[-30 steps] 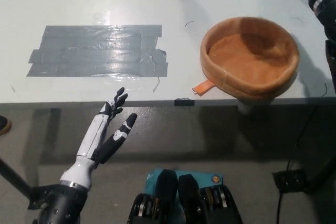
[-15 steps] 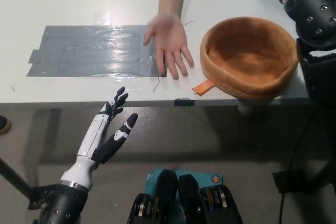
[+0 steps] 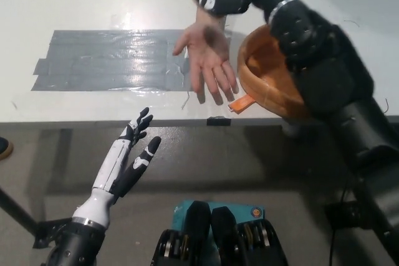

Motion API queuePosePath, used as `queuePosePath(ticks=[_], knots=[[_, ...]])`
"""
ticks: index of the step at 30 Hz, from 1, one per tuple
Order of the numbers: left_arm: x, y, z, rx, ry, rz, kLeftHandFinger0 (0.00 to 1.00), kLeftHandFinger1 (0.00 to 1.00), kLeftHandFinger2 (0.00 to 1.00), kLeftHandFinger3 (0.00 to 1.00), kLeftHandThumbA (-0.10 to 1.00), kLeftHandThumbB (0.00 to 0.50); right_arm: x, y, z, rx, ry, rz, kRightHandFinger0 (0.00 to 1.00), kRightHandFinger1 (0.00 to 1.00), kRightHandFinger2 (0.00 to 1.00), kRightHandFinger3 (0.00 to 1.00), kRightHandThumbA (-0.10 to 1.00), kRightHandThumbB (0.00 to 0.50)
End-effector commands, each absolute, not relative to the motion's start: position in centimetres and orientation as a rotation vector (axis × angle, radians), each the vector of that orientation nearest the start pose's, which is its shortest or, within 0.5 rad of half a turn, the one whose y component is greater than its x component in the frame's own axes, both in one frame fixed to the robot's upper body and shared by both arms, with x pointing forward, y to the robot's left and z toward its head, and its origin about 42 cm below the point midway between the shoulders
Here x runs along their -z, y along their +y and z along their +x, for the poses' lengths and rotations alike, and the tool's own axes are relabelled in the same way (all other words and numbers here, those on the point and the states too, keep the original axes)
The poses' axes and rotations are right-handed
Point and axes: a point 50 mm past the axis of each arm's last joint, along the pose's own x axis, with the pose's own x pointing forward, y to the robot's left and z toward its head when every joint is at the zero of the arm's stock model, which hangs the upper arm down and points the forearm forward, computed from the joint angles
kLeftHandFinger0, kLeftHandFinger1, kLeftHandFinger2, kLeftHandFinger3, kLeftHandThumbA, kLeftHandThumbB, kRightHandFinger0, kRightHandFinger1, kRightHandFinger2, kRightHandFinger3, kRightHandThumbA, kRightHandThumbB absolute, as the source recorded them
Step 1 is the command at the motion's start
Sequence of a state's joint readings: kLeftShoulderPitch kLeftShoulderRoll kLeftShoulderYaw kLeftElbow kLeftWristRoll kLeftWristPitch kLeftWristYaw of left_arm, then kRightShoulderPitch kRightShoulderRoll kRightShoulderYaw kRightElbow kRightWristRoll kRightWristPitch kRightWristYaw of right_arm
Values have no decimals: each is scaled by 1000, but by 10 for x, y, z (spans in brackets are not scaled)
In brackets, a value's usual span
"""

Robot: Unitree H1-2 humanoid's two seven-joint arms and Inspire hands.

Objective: An emotional support dumpling is kept in a soft plate infront in the middle of the desk infront of the robot. The robot extends its right arm to pick up the dumpling and hands it to a person

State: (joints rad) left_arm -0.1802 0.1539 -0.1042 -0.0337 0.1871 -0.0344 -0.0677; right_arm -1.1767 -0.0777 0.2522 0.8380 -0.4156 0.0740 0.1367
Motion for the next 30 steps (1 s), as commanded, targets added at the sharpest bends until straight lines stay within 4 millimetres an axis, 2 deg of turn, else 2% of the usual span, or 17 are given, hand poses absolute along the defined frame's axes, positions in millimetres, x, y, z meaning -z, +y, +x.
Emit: queuePosePath(ticks=[1, 3, 5, 7, 8, 9, 10, 11, 12, 13, 14, 16, 19, 22, 30], knots=[[-172, 212, 339, 202, -284, 378, 1000, 1000, 1000, 1000, 855, 11, -388, -55, 567, -301, -458, -857, 0, 361, 800, 820, -100, 188], [-172, 211, 339, 203, -284, 375, 1000, 1000, 1000, 1000, 849, 5, -378, -52, 569, -308, -432, -866, 6, 443, 865, 836, -100, 181], [-172, 212, 338, 203, -285, 370, 1000, 1000, 1000, 1000, 842, 1, -371, -49, 570, -315, -398, -872, 1, 489, 882, 865, -100, 178], [-172, 212, 339, 203, -289, 369, 1000, 1000, 1000, 1000, 847, 12, -361, -48, 571, -328, -361, -893, 0, 456, 836, 872, -100, 170], [-172, 212, 337, 202, -287, 367, 1000, 1000, 1000, 1000, 849, 15, -354, -47, 571, -332, -336, -903, 1, 472, 853, 921, -100, 190], [-171, 212, 337, 201, -285, 367, 1000, 1000, 1000, 1000, 849, 15, -351, -47, 571, -333, -327, -905, 1, 472, 853, 921, -100, 190], [-171, 212, 337, 198, -286, 368, 1000, 1000, 1000, 1000, 844, 9, -346, -49, 573, -397, -228, -933, 544, 1000, 1000, 1000, 376, 349], [-172, 212, 337, 197, -286, 368, 1000, 1000, 1000, 1000, 841, 2, -344, -51, 574, -439, -178, -946, 1000, 1000, 1000, 1000, 496, 396], [-172, 212, 337, 198, -287, 370, 1000, 1000, 1000, 1000, 840, 0, -344, -52, 575, -464, -145, -961, 1000, 1000, 1000, 1000, 525, 416], [-172, 212, 337, 202, -286, 381, 1000, 1000, 1000, 1000, 850, 0, -343, -54, 575, -491, -121, -983, 1000, 1000, 1000, 1000, 625, 483], [-171, 212, 337, 206, -289, 383, 1000, 1000, 1000, 1000, 853, 0, -341, -59, 575, -505, -113, -989, 1000, 1000, 1000, 1000, 725, 499], [-170, 214, 335, 208, -286, 386, 1000, 1000, 1000, 1000, 855, 0, -338, -59, 574, -510, -111, -987, 1000, 1000, 1000, 1000, 781, 500], [-169, 213, 335, 205, -277, 379, 1000, 1000, 1000, 1000, 849, 13, -343, -66, 575, -512, -130, -986, 1000, 1000, 1000, 1000, 982, 500], [-164, 212, 330, 212, -269, 382, 1000, 1000, 1000, 1000, 850, 10, -340, -71, 572, -517, -148, -947, 1000, 1000, 1000, 1000, 1000, 500], [-165, 213, 331, 211, -266, 377, 1000, 1000, 1000, 1000, 807, 5, -378, -81, 565, -459, -300, -848, 1000, 1000, 1000, 1000, 1000, 500]])
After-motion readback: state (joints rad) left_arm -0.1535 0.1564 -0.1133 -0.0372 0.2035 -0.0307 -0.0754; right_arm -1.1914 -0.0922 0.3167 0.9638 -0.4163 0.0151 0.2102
